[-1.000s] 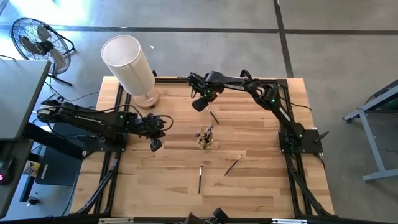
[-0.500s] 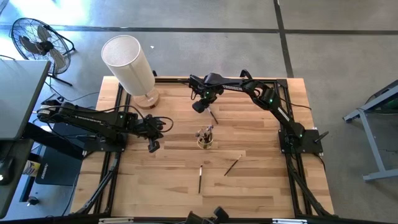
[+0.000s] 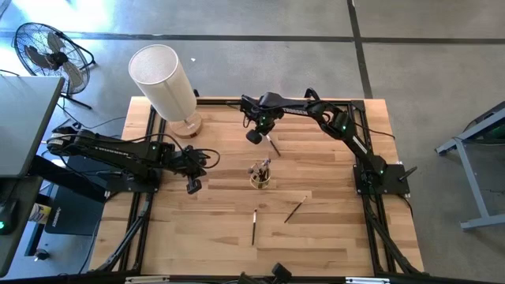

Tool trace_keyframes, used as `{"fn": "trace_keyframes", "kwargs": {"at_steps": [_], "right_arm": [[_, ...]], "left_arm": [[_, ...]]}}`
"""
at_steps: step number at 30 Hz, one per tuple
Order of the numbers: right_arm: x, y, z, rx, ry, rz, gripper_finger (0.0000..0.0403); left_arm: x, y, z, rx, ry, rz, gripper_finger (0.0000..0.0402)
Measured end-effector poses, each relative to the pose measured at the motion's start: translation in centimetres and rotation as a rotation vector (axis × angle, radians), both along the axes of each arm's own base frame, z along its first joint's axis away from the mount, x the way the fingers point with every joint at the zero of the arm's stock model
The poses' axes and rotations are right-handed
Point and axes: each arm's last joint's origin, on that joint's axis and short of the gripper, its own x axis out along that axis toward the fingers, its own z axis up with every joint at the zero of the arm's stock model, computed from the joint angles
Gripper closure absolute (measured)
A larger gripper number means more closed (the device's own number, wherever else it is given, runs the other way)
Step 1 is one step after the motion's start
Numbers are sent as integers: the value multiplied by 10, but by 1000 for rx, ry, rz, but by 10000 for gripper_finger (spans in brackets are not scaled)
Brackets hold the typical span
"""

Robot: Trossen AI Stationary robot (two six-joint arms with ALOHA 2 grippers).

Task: Put items in baskets/containers
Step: Put the eyeshadow brush into the wire organizer

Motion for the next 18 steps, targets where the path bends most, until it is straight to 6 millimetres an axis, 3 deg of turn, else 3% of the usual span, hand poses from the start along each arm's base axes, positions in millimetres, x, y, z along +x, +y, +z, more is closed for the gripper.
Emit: {"fn": "trace_keyframes", "kwargs": {"at_steps": [3, 11, 18], "right_arm": [[-2, 9, 13, -23, 19, 15, 401], [-3, 39, 75, -158, -58, 61, 402], [-31, 71, 144, -323, -107, 140, 403]], "left_arm": [[0, 0, 0, 0, 0, 0, 402], [3, 0, 2, -33, -42, 27, 402], [7, -1, 5, -50, -88, 45, 402]]}}
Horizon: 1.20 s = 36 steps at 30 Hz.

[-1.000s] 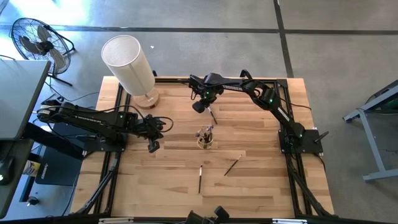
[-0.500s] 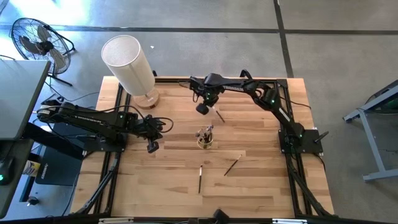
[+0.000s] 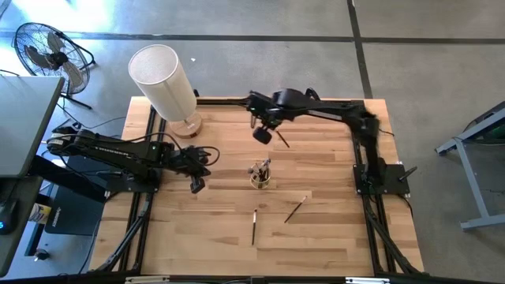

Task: Put items in baskets/containers
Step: Put the eyeshadow brush into the wire organizer

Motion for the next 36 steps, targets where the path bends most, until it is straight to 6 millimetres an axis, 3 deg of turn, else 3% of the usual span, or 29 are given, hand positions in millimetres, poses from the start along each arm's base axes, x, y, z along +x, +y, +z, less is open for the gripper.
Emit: {"fn": "trace_keyframes", "kwargs": {"at_steps": [4, 8, 12, 15, 19, 22, 28, 36], "right_arm": [[-43, 17, 22, -34, -124, -34, 403], [-95, 44, 21, -40, -293, -53, 403], [-134, 75, 19, -12, -667, 58, 403], [-147, 97, 10, -91, -993, 211, 403], [-149, 128, -14, -257, -1323, 447, 402], [-143, 144, -33, -385, -1405, 522, 402], [-113, 149, -57, -460, -1368, 537, 402], [-89, 138, -100, -336, -1226, 529, 402]], "left_arm": [[5, 0, 4, -5, -64, -1, 402], [8, -1, 8, -10, -117, -1, 402], [12, -1, 11, -13, -160, -1, 402], [15, -1, 12, -14, -192, -2, 402], [17, -1, 16, -18, -235, -3, 402], [18, -1, 16, -18, -243, -3, 402], [18, -1, 17, -19, -248, -4, 402], [18, -2, 17, -20, -252, -4, 402]]}}
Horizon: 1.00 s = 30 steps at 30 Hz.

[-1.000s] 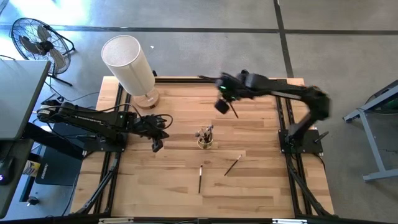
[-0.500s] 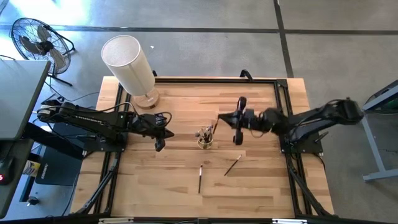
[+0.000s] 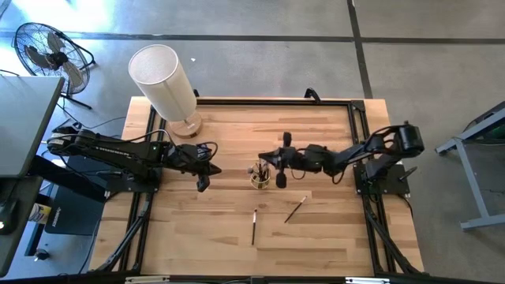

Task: Put items in baskets/containers
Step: Put the eyeshadow brush into the wire organizer

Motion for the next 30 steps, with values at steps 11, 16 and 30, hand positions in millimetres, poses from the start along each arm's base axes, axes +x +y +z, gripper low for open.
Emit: {"fn": "trace_keyframes", "kwargs": {"at_steps": [11, 16, 30], "right_arm": [[1, 5, -24, 160, 180, 60, 362], [0, 8, -22, 173, 182, 73, 320], [-55, 3, 38, 347, 257, -124, 252]], "left_arm": [[1, 0, 2, 0, -27, 0, 401], [1, 0, 2, 6, -28, 7, 395], [8, 7, 15, 106, -188, 240, 220]]}}
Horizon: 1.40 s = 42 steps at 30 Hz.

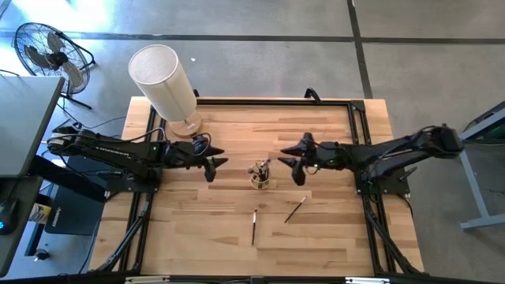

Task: Put items in baskets/containers
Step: Put the eyeshadow brush into the wire organizer

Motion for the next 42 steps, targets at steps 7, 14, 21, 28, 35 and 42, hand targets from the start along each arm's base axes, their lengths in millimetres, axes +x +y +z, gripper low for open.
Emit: {"fn": "trace_keyframes", "kwargs": {"at_steps": [7, 14, 21, 28, 35, 42], "right_arm": [[-51, -3, -9, 346, 276, -228, 270], [-86, -4, -20, 412, 538, -315, 293], [-95, -3, -23, 334, 663, -221, 305], [-95, -2, -23, 247, 699, -145, 306], [-95, -1, -24, 234, 729, -57, 306], [-96, -1, -24, 224, 737, -48, 306]], "left_arm": [[14, -12, 12, 7, 21, 40, 213], [63, -55, 35, -40, 197, 159, 213], [118, -86, 48, -339, 381, 296, 213], [168, -112, 20, -623, 428, 428, 213], [182, -131, -31, -769, 579, 521, 213], [196, -133, -58, -782, 592, 528, 213]]}}
